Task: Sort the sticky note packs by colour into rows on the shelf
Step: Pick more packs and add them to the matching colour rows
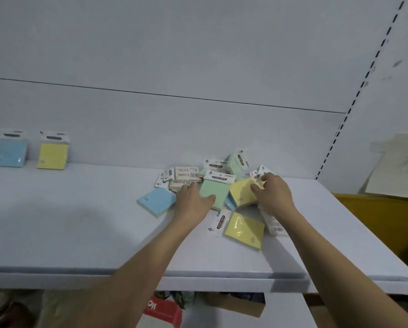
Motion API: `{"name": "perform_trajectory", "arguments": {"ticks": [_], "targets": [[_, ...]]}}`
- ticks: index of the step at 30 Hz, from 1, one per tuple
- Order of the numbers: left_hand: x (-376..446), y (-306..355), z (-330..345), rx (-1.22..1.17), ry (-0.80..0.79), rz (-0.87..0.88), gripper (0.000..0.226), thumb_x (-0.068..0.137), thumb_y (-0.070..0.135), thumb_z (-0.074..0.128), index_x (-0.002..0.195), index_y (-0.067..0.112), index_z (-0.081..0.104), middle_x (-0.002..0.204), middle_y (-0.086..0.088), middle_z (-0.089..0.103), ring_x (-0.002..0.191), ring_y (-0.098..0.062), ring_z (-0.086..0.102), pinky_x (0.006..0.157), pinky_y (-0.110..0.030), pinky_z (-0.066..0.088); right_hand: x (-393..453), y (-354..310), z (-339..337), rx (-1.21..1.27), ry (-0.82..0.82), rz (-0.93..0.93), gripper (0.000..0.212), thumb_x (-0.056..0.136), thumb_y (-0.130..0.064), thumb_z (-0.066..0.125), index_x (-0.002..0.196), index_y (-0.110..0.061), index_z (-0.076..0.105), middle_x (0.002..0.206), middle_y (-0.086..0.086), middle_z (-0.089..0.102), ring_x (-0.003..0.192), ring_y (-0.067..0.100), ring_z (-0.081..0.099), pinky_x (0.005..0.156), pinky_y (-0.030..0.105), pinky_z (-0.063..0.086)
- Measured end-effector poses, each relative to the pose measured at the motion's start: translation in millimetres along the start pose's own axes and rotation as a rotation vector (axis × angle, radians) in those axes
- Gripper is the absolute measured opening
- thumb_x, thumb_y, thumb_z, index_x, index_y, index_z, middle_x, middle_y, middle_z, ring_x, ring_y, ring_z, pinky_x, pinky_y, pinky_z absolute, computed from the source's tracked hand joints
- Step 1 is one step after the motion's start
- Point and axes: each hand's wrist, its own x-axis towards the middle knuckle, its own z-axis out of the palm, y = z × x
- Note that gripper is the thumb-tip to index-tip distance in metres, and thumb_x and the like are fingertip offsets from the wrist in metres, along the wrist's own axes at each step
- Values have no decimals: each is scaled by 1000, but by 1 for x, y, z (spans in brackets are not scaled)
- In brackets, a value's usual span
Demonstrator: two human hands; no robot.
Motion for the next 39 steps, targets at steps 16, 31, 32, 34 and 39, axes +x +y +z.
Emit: {"name": "perform_trajectory", "arguments": {"ticks": [16,31,32,34,39], "targets": [[17,-11,5,-653,125,-32,35,84,0,64,104,27,56,106,1,66,95,-12,63,77,-26,50,61,44,1,1042,-268,110,18,86,-6,65,98,-16,56,87,13,62,67,25,62,49,30,49],[-24,37,1,-742,284,-128,30,88,0,60,114,12,52,99,-5,68,85,-21,64,64,-32,57,44,38,3,1260,-437,-68,31,88,-5,64,114,-20,56,104,2,71,88,22,68,73,37,55],[-29,39,-2,-767,284,-146,30,88,-1,58,115,12,52,98,-6,68,86,-23,64,68,-36,58,42,36,5,1250,-455,-89,30,88,-6,64,115,-19,58,107,2,71,92,23,69,76,38,55],[-42,40,-10,-809,294,-176,30,89,-1,56,117,9,53,99,-10,67,88,-27,65,72,-39,59,37,31,8,1245,-499,-113,29,87,-9,65,115,-18,62,106,4,73,97,26,69,79,41,54],[-78,22,-42,-873,360,-221,29,90,1,58,118,9,53,105,-16,65,93,-32,66,69,-37,60,18,6,11,1267,-598,-134,27,88,-10,67,114,-14,58,90,9,75,85,27,66,80,44,49]]}}
